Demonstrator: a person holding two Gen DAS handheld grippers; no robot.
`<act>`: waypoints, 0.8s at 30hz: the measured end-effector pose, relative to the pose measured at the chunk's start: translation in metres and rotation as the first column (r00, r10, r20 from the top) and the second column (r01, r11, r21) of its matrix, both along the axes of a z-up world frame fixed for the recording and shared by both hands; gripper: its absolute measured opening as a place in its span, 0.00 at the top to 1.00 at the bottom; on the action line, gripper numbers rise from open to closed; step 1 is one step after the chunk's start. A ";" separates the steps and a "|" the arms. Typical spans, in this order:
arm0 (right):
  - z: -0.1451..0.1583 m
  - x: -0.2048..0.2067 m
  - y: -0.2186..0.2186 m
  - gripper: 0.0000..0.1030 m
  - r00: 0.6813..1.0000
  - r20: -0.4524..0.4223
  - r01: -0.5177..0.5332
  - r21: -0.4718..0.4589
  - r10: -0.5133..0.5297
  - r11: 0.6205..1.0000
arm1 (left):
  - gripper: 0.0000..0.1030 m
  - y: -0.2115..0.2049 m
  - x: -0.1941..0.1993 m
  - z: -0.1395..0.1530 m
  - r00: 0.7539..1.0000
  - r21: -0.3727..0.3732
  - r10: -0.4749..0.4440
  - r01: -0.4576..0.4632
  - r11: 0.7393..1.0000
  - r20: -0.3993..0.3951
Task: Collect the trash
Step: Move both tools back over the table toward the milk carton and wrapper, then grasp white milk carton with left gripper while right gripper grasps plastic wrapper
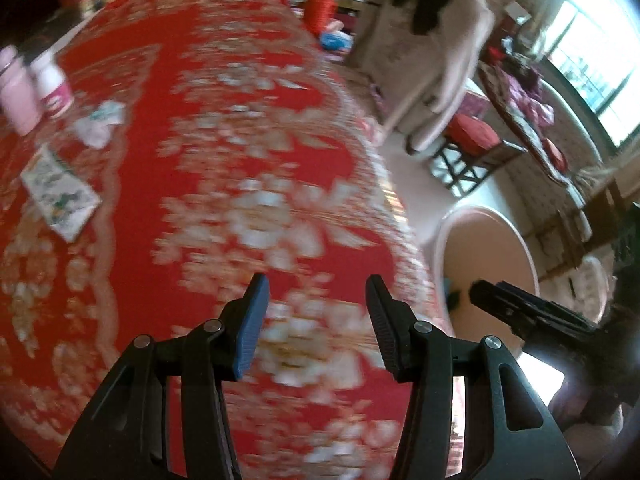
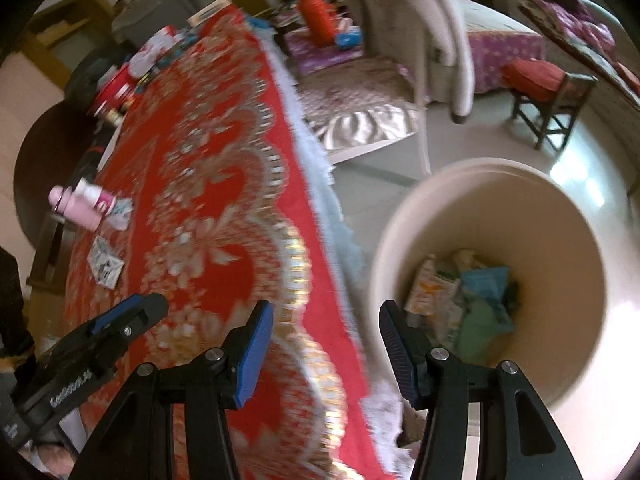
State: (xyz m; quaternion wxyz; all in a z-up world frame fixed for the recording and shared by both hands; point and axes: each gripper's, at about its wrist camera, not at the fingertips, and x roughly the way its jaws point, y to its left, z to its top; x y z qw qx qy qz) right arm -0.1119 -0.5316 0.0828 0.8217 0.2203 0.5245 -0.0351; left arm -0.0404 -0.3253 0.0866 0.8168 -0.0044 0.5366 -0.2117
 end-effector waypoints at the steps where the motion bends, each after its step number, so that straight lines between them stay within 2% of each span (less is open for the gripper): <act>1: 0.000 0.004 0.008 0.48 1.000 0.000 -0.015 0.001 0.015 1.000 | 0.53 0.009 0.007 -0.002 1.000 0.009 0.012 -0.012 1.000 -0.004; 9: -0.001 0.026 0.052 0.48 0.995 -0.011 -0.098 -0.010 0.097 0.995 | 0.53 0.063 0.081 -0.010 0.995 0.003 0.103 -0.103 0.995 0.012; 15: 0.004 0.044 0.076 0.48 0.991 -0.006 -0.137 -0.023 0.137 0.990 | 0.53 0.090 0.120 -0.020 0.990 0.069 0.141 -0.141 0.988 -0.001; 19: 0.006 0.055 0.093 0.36 0.986 0.003 -0.165 -0.021 0.165 0.986 | 0.53 0.114 0.124 -0.023 0.986 0.105 0.164 -0.161 0.981 -0.017; 24: 0.004 0.071 0.117 0.36 0.977 0.004 -0.211 -0.015 0.211 0.977 | 0.53 0.146 0.114 -0.022 0.983 0.138 0.182 -0.178 0.974 -0.018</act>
